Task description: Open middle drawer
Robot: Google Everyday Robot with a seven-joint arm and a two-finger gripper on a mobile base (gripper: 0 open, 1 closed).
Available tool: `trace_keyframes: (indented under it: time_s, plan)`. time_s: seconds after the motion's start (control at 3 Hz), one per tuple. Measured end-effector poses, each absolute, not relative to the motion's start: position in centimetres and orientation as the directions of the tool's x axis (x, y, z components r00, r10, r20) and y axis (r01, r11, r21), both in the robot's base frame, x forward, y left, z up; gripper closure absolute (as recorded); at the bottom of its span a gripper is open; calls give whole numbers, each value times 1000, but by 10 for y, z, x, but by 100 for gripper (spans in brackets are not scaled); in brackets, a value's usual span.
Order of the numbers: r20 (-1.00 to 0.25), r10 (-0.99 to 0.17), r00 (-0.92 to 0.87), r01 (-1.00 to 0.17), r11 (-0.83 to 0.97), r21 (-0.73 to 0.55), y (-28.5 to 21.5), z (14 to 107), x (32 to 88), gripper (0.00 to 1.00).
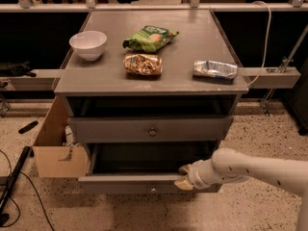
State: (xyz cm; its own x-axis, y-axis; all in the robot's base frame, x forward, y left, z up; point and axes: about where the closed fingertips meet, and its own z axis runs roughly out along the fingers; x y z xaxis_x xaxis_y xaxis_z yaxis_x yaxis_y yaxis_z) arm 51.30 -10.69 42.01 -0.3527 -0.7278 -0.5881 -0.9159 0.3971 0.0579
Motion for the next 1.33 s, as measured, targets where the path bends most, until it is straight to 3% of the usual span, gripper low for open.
trace_keyframes:
  time_s: [0.33, 0.67, 1.33]
  plan:
    - [-588, -728, -353, -916, 397, 58, -107, 420, 513, 100]
    - [-588, -728, -353, -916, 397, 58, -107, 420, 513, 82]
    - [-588, -728, -353, -916, 397, 58, -107, 420, 513, 35]
